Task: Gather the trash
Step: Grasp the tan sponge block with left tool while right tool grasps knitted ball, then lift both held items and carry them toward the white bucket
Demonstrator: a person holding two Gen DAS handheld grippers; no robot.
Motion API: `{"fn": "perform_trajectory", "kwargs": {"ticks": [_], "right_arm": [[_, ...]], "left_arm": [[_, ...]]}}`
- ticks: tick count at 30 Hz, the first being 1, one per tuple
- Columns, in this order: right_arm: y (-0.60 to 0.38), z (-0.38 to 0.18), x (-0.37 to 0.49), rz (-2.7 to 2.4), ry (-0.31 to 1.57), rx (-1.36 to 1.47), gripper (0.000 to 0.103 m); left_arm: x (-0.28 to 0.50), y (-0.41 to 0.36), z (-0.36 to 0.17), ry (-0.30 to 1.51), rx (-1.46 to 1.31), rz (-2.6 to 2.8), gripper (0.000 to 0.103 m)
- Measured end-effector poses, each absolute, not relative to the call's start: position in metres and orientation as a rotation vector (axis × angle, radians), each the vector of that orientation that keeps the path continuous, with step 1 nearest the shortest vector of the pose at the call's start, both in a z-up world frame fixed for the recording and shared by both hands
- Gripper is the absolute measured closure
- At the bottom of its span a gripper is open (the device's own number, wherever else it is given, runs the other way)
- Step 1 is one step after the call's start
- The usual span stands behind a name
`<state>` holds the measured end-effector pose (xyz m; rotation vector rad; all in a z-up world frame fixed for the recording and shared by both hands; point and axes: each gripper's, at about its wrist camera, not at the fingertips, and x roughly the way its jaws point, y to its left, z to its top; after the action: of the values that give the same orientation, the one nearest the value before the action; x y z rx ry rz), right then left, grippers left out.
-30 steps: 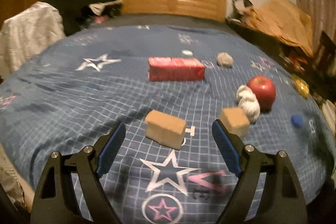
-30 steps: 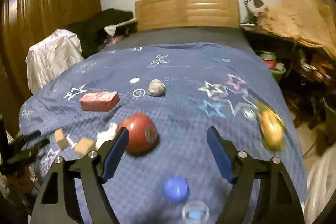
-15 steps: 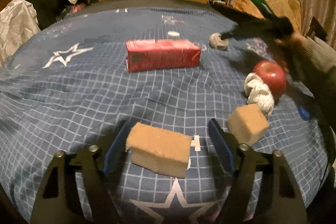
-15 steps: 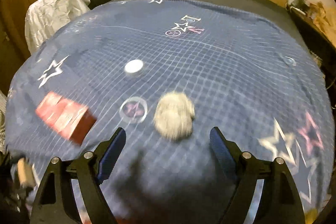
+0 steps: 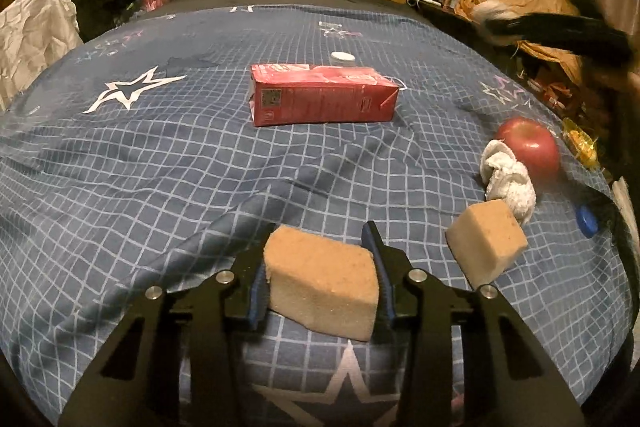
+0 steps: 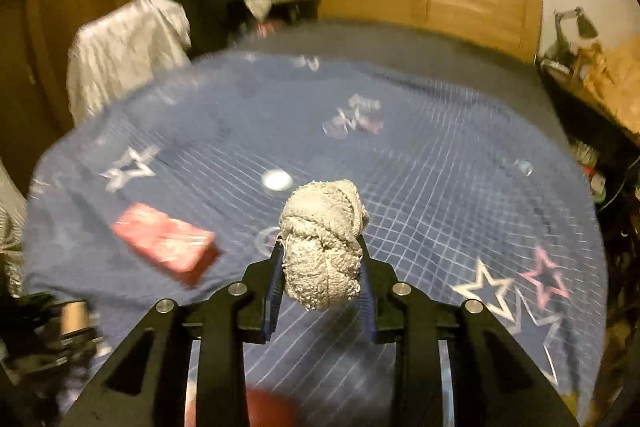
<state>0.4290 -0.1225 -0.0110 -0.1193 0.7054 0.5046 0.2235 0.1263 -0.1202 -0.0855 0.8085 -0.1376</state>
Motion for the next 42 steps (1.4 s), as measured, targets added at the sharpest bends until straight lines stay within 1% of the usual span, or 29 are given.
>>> {"fn": "perform_trajectory", "kwargs": {"ticks": [2, 5, 11, 16, 20, 23, 27, 35, 42], "right_arm": [[-0.128, 0.005, 0.389, 0.53, 0.667, -0.084, 0.07], [-0.141, 0.011, 0.318, 0.557, 0.636, -0.05, 0.07], [-0.134, -0.019, 0.21, 0.558, 0.668, -0.057, 0.07], [-0.127, -0.052, 0.151, 0.56, 0.722, -0.005, 0.07], [-0.13, -0.07, 0.118, 0.561, 0.751, 0.045, 0.07], [-0.137, -0.07, 0.099, 0.538, 0.734, 0.042, 0.07], [-0.168, -0.051, 0.086, 0.478, 0.68, 0.07, 0.07], [-0.264, -0.005, 0.056, 0.287, 0.543, 0.112, 0.07], [-0.347, 0.02, 0.034, 0.129, 0.49, 0.116, 0.07]], "left_arm": [[0.219, 0.127, -0.118, 0.785, -0.088, -0.145, 0.063], [0.21, 0.127, -0.113, 0.751, -0.09, -0.137, 0.063], [0.172, 0.12, -0.104, 0.744, -0.098, -0.056, 0.063], [0.134, 0.097, -0.077, 0.679, -0.049, -0.008, 0.063], [0.117, 0.075, -0.052, 0.627, -0.022, 0.019, 0.063], [0.11, 0.053, -0.036, 0.605, 0.004, 0.024, 0.063], [0.11, 0.02, -0.02, 0.584, 0.035, 0.017, 0.063], [0.12, -0.059, 0.015, 0.522, 0.091, -0.085, 0.063], [0.128, -0.144, 0.031, 0.506, 0.117, -0.232, 0.063]]}}
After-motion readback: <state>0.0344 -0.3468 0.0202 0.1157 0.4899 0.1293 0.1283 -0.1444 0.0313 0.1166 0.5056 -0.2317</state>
